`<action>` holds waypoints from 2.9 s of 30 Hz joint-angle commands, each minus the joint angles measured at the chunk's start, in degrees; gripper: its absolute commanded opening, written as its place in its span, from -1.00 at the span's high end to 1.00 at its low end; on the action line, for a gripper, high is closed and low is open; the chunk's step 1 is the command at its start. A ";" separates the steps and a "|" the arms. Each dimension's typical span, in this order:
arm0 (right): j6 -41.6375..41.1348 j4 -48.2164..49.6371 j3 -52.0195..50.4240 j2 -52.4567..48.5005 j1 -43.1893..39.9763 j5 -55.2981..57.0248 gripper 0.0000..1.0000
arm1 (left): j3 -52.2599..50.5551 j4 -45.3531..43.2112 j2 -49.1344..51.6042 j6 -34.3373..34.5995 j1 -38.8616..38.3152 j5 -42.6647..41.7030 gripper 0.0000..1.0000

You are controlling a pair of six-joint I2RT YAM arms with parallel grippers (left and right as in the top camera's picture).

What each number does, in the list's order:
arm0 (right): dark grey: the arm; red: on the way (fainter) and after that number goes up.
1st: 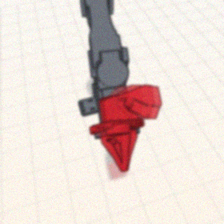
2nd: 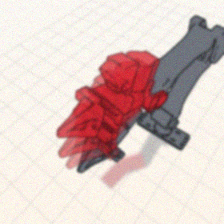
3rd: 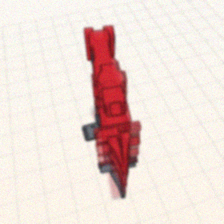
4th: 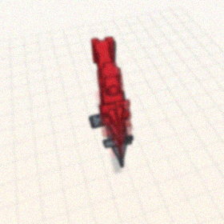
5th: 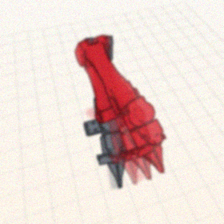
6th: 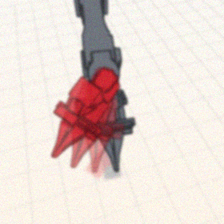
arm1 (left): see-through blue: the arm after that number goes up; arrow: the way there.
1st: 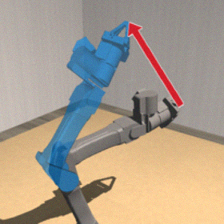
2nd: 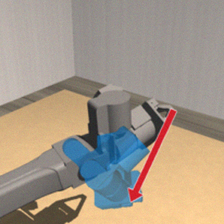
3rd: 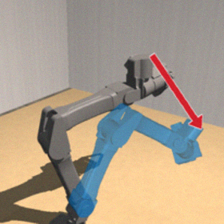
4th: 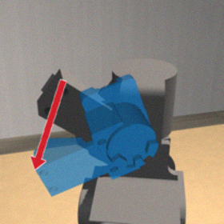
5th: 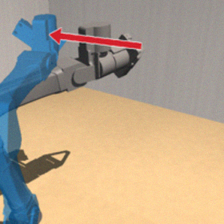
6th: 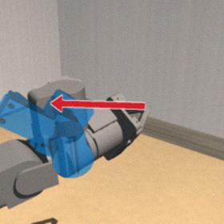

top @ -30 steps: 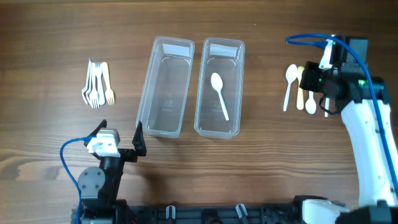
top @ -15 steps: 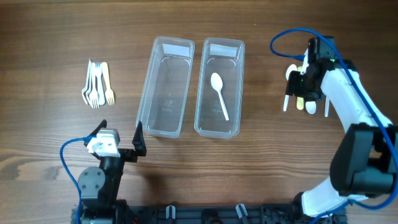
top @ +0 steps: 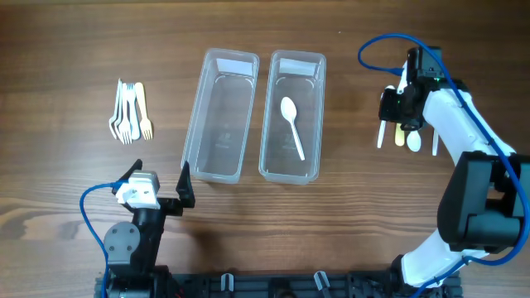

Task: Pack container
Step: 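Return the right gripper to the spoons and grasp another white spoon, then carry the white spoon into the right container and release it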

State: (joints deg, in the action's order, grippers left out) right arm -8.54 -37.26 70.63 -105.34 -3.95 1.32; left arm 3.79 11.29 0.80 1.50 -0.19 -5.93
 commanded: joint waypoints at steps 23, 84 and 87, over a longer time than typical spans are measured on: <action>2.60 13.79 -10.16 -1.22 -0.04 -1.36 0.03 | -0.37 -0.20 -0.39 -1.14 0.35 -0.68 -1.00; -2.82 13.88 -12.04 33.44 4.22 -15.10 0.91 | -0.37 -0.20 -0.39 -1.14 0.35 -0.68 -0.99; -6.91 11.58 -12.04 35.15 7.56 -15.04 0.91 | -0.37 -0.20 -0.39 -1.14 0.35 -0.68 -0.99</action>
State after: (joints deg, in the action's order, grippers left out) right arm -9.50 -24.29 58.33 -71.18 0.64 -10.57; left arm 3.79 11.29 0.80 1.50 -0.19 -5.93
